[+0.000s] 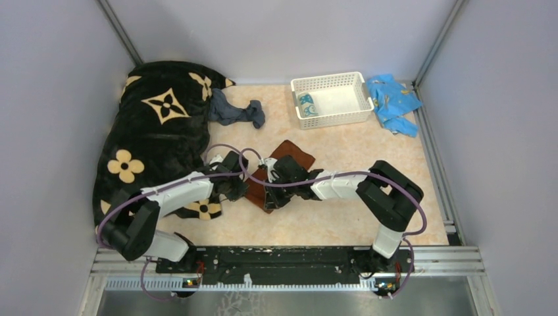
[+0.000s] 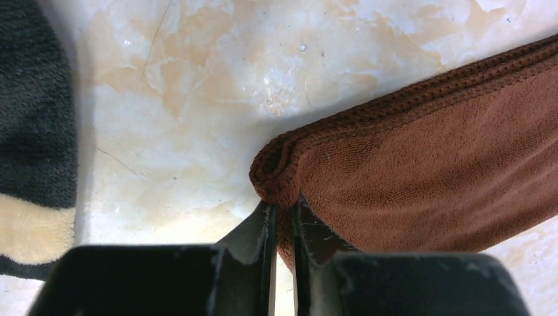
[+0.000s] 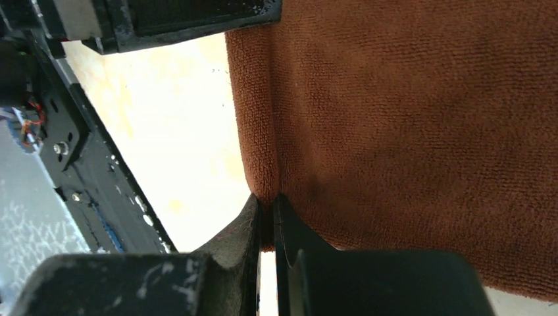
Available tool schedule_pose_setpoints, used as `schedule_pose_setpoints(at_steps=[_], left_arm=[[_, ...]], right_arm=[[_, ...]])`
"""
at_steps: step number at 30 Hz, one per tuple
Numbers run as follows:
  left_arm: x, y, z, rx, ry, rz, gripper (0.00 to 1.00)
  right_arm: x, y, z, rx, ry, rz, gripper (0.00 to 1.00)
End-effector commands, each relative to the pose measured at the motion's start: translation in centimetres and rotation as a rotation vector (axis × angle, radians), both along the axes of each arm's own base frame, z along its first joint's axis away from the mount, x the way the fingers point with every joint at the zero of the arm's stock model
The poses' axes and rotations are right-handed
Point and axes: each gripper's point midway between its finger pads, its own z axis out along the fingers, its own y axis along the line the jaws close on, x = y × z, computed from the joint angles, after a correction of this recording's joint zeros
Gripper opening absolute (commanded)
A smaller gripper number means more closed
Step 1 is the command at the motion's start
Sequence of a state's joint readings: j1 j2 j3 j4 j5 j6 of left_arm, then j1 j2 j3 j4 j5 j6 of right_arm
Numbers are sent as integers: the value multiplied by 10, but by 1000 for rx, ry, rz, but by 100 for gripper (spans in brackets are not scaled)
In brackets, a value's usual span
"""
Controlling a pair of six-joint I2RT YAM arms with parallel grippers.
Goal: Roll the towels
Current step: Roll the towel at the center of the board.
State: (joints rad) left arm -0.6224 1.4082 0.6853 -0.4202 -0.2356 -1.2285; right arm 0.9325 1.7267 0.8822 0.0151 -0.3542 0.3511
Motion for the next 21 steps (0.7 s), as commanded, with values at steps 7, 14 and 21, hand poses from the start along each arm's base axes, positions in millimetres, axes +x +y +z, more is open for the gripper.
schedule_pose_setpoints(at_steps=[7, 14, 21], left_arm=[[15, 20, 16, 152, -38, -26, 34], [14, 16, 36, 109, -102, -88, 56], [-8, 20, 44, 60, -142, -174, 64]], right_arm=[[-2, -3, 22, 180, 181, 7, 0], [2, -10, 18, 294, 373, -31, 0], [10, -19, 5, 325, 475, -83, 0]])
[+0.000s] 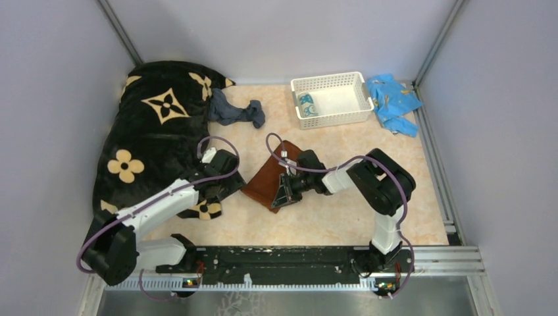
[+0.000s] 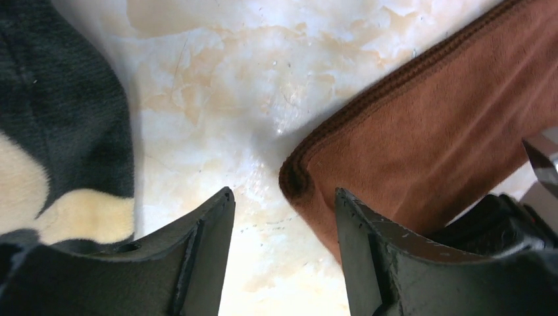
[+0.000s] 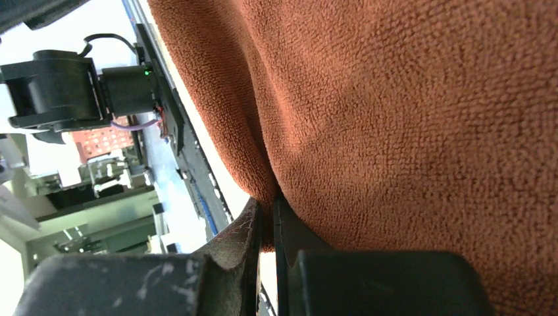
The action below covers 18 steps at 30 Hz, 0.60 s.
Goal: Roll the towels
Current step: Roll the towel at the center of the board.
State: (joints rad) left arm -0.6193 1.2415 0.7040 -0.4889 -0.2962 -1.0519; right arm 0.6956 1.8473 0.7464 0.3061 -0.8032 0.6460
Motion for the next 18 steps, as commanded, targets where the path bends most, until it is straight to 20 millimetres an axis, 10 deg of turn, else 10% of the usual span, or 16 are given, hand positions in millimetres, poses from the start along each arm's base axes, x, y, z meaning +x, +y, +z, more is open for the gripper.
schedule_pose_setpoints(at_steps=[1, 18], left_arm=[[-16, 5, 2, -14, -13, -71, 64], [-21, -21, -10, -153, -81, -207, 64]], right_arm=[[6, 4, 10, 83, 28, 3, 0], [17, 1, 7, 56, 44, -21, 0]])
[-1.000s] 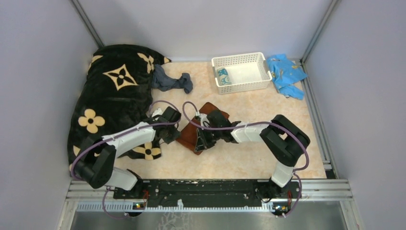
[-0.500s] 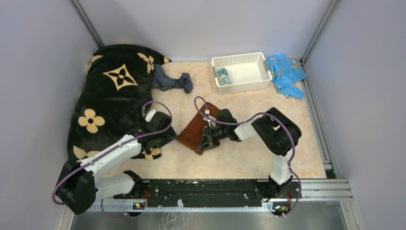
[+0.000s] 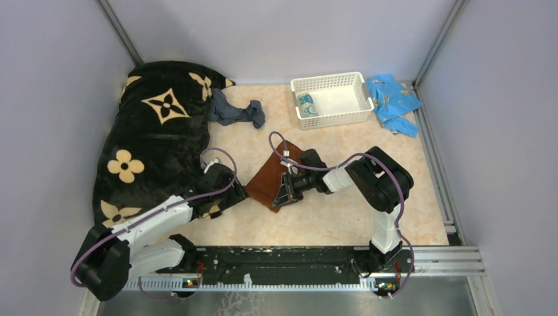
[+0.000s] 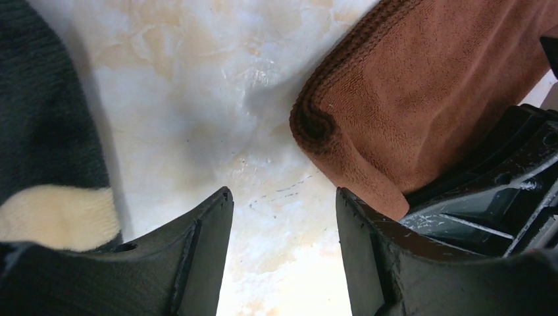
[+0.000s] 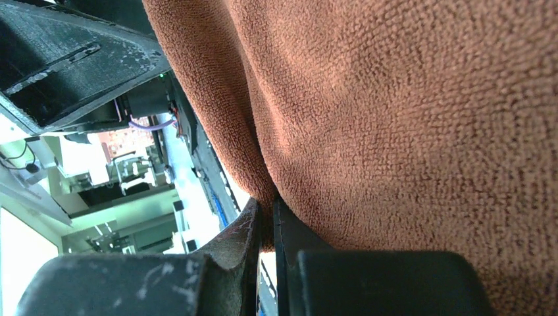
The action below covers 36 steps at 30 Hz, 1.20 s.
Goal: Roll the towels
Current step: Roll the towel at the center of the board.
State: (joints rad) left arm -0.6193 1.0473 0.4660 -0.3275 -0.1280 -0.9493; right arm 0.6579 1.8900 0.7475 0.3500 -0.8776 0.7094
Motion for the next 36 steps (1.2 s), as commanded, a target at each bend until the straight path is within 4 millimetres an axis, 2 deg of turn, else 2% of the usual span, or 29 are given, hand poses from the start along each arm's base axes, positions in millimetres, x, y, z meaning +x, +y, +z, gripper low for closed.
schedule_pose_setpoints(at_steps=[1, 12, 18, 25, 27, 33, 36], left_arm=[[20, -15, 9, -32, -47, -24, 64], [29, -25, -1, -63, -9, 22, 64], [32, -18, -4, -51, -13, 83, 64], [31, -16, -21, -21, 51, 111, 63], [31, -17, -26, -15, 72, 115, 63], [27, -17, -37, 7, 125, 112, 62], [24, -16, -41, 14, 141, 113, 61]], right_arm=[[14, 4, 7, 16, -46, -9, 0], [21, 3, 17, -13, -97, -8, 4], [28, 1, 26, -39, -166, -10, 15], [47, -13, 43, -202, -412, -12, 27], [50, -12, 59, -238, -524, -7, 30], [34, 5, 76, -298, -757, 72, 36], [26, 16, 76, -308, -831, 121, 37]])
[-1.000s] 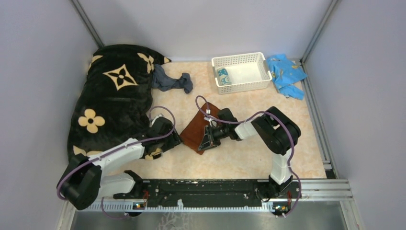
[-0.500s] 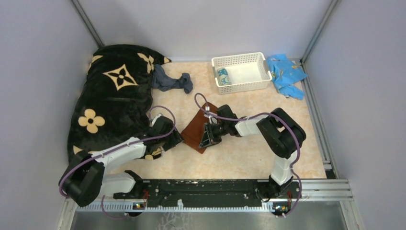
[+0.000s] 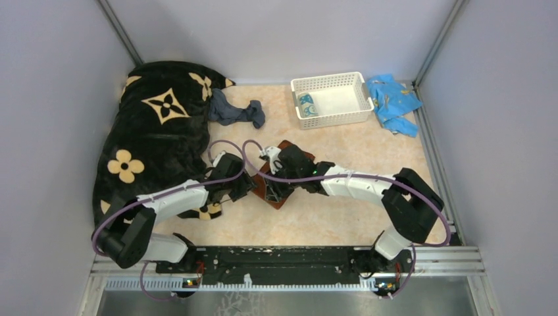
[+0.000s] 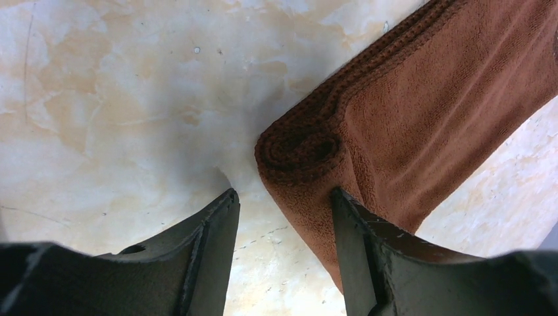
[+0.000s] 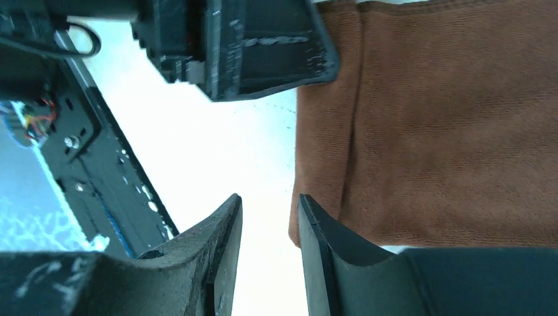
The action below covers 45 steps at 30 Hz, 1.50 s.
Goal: Roll the towels
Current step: Roll the towel at the center of the board.
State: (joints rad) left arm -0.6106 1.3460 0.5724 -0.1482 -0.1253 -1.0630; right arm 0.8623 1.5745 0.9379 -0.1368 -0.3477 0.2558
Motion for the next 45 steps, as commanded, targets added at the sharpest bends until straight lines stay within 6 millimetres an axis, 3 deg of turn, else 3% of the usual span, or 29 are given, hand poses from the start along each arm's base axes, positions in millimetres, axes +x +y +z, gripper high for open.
schedule_pose_setpoints(at_steps=[1, 10, 13, 19, 26, 28, 32, 35, 38, 41, 45], left_arm=[[-20, 15, -27, 70, 110, 13, 61], [-23, 19, -28, 84, 122, 15, 60], [-22, 18, -29, 83, 123, 10, 60], [-21, 15, -32, 90, 133, -5, 60], [-21, 18, -40, 117, 156, -14, 59], [-21, 18, -43, 121, 166, -16, 59], [-22, 18, -46, 127, 184, -27, 58], [-21, 18, -36, 122, 165, -26, 59], [-18, 25, -14, 122, 107, -4, 64], [-18, 33, 7, 120, 52, 14, 69], [-21, 36, 30, 88, -17, 0, 73]], right_arm=[[7, 11, 14, -57, -202, 51, 37], [7, 17, -15, -191, -313, 80, 40], [7, 12, -37, -273, -326, 85, 41], [6, -9, -69, -453, -375, 73, 44], [0, -41, -92, -611, -386, 38, 44], [-2, -50, -97, -641, -382, 29, 42], [-7, -55, -107, -663, -353, 35, 28], [-16, -41, -103, -606, -308, 77, 13], [-29, -14, -83, -461, -254, 135, 0], [-46, 12, -62, -275, -130, 199, 0], [-49, 26, -41, -76, 44, 219, 0]])
